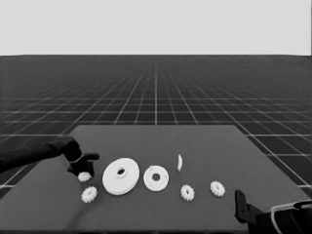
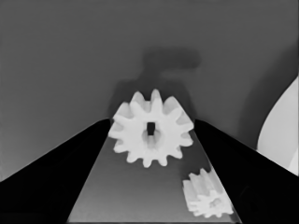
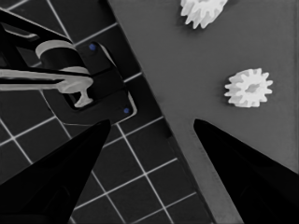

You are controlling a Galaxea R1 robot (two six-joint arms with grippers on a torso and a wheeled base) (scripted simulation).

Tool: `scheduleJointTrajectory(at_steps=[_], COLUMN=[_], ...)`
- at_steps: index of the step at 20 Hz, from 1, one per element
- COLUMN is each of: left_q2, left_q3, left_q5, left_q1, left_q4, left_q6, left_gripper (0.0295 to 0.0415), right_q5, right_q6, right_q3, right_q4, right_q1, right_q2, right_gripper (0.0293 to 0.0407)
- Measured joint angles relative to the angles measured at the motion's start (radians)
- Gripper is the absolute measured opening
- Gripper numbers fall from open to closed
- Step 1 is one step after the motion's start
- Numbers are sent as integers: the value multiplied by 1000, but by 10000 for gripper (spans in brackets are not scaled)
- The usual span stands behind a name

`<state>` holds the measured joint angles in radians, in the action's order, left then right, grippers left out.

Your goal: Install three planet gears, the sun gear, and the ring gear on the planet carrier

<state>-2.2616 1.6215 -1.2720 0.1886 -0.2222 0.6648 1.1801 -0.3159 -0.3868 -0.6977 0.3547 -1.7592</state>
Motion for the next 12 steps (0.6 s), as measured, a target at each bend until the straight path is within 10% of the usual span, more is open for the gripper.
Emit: scheduleJointTrajectory(at_steps=[2, 10, 12], left_q2=[0, 0, 61], left_q3=[1, 1, -116], left_q5=[1, 1, -107], left_q1=[0, 0, -121], left_q4=[0, 0, 66], left_q6=[0, 0, 35], left_gripper=[314, 312, 312], right_q5=[0, 0, 0], right_q6=[0, 0, 0], right_q3=[0, 0, 0], right_q4=[0, 0, 0], right_q1=[0, 0, 0], right_q2=[0, 0, 0], right_gripper=[385, 385, 385])
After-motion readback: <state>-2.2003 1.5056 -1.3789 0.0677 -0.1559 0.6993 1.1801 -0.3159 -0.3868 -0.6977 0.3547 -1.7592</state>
